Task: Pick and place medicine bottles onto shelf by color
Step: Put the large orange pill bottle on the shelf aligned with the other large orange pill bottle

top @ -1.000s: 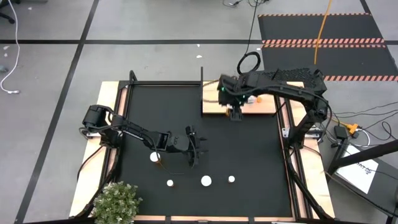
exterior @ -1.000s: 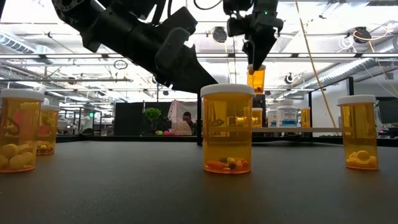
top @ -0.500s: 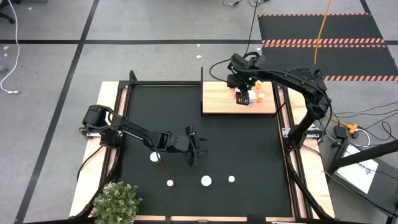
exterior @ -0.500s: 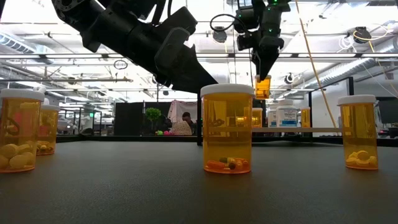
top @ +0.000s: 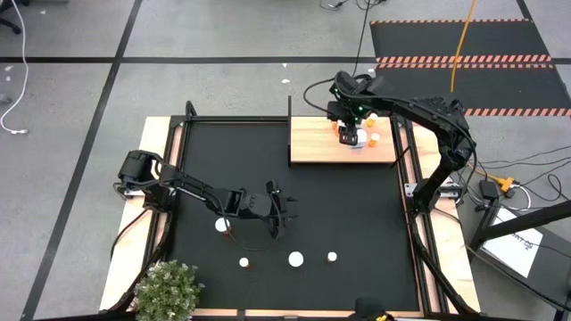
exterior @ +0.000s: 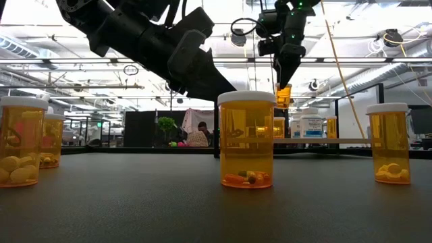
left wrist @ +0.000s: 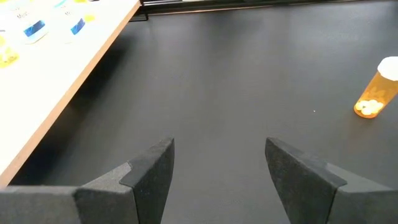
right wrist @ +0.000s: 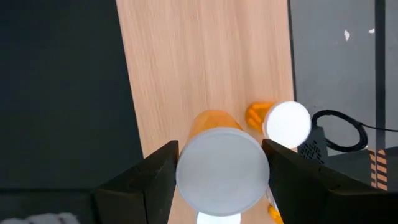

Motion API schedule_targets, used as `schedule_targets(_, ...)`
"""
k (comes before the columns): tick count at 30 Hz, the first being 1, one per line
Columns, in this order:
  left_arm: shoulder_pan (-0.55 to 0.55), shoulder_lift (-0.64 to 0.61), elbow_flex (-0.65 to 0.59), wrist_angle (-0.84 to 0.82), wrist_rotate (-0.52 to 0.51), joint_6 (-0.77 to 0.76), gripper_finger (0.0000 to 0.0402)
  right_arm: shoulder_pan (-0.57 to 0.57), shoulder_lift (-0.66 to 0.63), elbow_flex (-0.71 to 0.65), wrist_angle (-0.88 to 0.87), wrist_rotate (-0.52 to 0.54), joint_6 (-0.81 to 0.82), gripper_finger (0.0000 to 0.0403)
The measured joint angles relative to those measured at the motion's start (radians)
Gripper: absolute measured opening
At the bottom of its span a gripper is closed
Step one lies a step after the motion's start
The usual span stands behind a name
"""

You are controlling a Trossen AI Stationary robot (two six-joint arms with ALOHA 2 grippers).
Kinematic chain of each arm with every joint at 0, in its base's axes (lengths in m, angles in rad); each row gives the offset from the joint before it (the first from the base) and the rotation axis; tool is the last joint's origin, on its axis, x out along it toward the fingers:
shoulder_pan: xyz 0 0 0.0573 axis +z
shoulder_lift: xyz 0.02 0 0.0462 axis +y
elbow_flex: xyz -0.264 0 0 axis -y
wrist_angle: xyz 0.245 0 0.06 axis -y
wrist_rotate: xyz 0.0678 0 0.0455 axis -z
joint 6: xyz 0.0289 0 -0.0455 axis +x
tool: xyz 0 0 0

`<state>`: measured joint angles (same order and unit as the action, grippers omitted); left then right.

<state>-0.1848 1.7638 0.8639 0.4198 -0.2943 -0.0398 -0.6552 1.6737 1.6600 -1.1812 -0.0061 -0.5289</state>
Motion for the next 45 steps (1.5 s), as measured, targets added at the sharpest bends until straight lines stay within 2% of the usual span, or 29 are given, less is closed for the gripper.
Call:
schedule_targets(12,0.0,0.0,0.0,0.001,0.0,-0.003,0.025,0.0,0.001,-0.157,0.116,-0.026,-0.032,0.0215)
schedule_targets(24,0.0,0.0,0.0,0.001,0.0,-0.003,0.025,0.0,0.001,-0.245,0.226,-0.026,-0.063,0.0215)
schedule_targets(45,0.0,0.0,0.0,0.002,0.0,-0.008,0.025,-0.02,0.001,-0.292,0.299,-0.023,-0.061,0.023)
